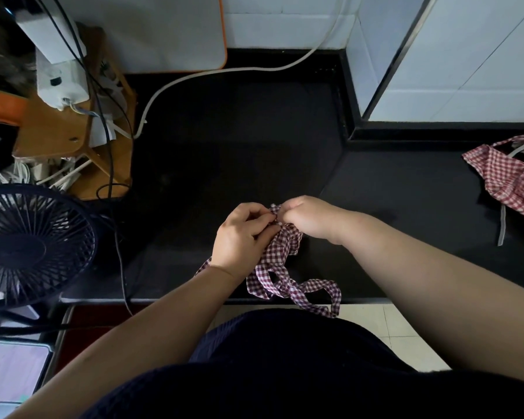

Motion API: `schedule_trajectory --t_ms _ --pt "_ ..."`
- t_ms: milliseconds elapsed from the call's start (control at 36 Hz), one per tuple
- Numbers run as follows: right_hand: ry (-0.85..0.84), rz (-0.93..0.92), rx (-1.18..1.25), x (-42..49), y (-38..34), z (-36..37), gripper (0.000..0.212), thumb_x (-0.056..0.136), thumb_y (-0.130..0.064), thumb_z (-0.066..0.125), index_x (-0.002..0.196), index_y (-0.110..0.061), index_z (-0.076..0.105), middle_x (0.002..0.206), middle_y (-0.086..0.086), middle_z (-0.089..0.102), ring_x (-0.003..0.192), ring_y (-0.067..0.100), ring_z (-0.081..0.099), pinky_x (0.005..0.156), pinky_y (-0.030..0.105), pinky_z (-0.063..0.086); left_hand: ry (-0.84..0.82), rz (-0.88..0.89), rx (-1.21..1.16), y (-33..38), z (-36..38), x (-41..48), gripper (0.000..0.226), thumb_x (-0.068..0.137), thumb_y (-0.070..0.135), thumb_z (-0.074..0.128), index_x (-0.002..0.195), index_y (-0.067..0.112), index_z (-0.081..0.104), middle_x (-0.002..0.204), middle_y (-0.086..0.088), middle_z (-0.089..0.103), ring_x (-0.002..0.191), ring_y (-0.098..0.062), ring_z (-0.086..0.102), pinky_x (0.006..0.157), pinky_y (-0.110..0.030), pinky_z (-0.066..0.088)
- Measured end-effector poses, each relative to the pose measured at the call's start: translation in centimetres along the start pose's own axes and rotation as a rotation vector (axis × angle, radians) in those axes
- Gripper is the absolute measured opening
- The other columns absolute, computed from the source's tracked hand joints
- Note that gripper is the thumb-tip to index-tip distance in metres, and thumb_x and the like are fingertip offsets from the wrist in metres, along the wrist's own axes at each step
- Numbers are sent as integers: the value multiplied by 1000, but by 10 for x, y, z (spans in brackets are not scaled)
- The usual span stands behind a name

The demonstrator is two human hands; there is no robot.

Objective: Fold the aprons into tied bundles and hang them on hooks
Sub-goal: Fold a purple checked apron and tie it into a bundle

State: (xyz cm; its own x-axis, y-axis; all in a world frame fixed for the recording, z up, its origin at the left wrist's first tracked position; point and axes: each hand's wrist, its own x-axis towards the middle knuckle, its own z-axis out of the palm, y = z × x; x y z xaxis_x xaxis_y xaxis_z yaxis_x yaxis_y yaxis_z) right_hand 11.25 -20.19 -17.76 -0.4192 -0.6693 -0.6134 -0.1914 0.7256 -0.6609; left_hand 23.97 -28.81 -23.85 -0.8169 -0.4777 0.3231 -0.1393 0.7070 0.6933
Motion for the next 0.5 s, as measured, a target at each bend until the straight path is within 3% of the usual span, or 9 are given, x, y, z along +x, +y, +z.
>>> schedule_trajectory --t_ms 167,306,417,500 --pt "-2 4 -18 1 -1 -1 22 97 -19 51 112 -13 66 118 6 63 112 19 54 98 32 42 14 70 54 -4 -4 3 29 83 30 62 87 6 77 92 -6 68 83 -21 66 70 -28 55" --pt "-22 -68 -57 -2 0 -2 24 96 -17 53 118 -14 64 119 2 63 113 16 55 97 28 42 23 99 178 0 -8 4 24 82 30 57 74 11 71 90 1 67 84 -23 63 52 -22 43" --pt "53 -168 -215 -4 6 -1 23 96 -22 55 115 -14 65 112 1 65 105 15 59 86 25 44 -8 99 206 -1 -7 6 28 84 30 52 82 9 70 98 -4 65 89 -29 59 58 -30 48" --pt "161 -219 -269 -6 17 -4 25 94 -28 57 111 -12 68 111 2 67 101 13 60 79 21 41 -53 87 225 -6 -12 6 29 84 34 50 81 10 67 102 -8 52 88 -28 50 61 -32 45"
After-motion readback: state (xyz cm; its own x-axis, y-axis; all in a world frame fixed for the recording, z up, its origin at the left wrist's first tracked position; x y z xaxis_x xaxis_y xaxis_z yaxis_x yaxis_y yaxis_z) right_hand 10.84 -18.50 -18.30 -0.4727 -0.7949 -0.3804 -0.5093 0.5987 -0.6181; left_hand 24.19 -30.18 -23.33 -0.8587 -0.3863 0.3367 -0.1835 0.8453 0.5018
